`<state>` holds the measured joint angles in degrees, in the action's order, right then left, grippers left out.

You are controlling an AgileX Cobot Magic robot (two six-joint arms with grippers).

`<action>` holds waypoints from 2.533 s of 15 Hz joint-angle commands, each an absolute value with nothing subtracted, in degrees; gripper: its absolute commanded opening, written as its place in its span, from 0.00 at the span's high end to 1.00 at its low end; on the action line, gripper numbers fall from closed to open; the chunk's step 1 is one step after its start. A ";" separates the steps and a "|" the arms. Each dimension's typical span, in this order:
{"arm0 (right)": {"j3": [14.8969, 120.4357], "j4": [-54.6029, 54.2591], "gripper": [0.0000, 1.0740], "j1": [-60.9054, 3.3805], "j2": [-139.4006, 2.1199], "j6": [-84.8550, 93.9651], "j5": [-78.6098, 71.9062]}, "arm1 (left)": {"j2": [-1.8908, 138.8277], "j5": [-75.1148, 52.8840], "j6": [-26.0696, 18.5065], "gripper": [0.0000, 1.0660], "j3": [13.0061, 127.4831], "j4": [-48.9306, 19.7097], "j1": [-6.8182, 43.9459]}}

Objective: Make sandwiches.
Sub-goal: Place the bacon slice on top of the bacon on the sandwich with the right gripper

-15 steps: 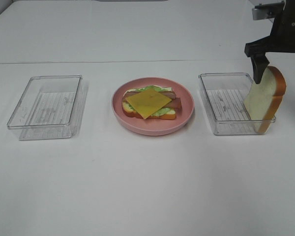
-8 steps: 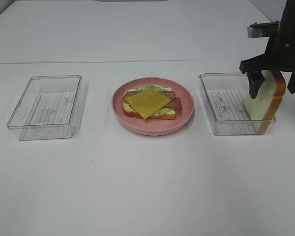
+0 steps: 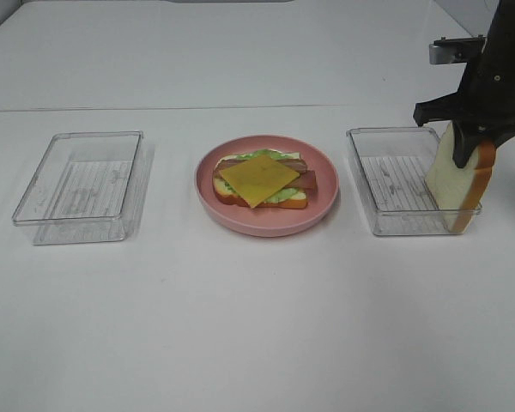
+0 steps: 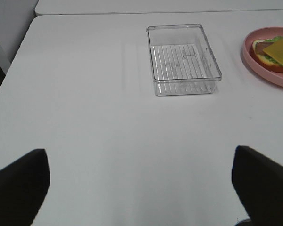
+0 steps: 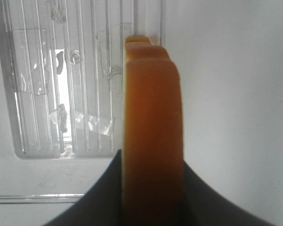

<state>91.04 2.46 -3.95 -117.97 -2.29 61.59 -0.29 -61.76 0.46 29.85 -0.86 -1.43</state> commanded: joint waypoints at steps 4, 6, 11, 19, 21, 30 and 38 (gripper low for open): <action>93.16 -1.83 1.00 -3.78 -111.21 0.40 63.37 | -0.52 -61.54 0.57 0.08 29.74 -0.92 -1.60; 95.00 -5.10 1.00 -3.78 -109.61 1.78 63.94 | -0.52 -61.54 0.57 0.08 29.74 -0.92 -1.60; 97.86 -23.95 1.00 -5.96 -109.03 9.05 62.85 | -0.52 -61.54 0.57 0.08 29.74 -0.92 -1.60; 97.86 -28.53 1.00 -22.12 -115.34 4.47 51.51 | -0.52 -61.54 0.57 0.08 29.74 -0.92 -1.60; 97.92 -30.42 1.00 -24.52 -119.23 4.24 49.27 | -0.52 -61.54 0.57 0.08 29.74 -0.92 -1.60; 98.15 -27.39 1.00 -24.41 -125.02 0.74 41.31 | -0.52 -61.54 0.57 0.08 29.74 -0.92 -1.60; 98.15 -19.88 0.74 -24.41 -125.02 -3.21 41.42 | -0.52 -61.54 0.57 0.08 29.74 -0.92 -1.60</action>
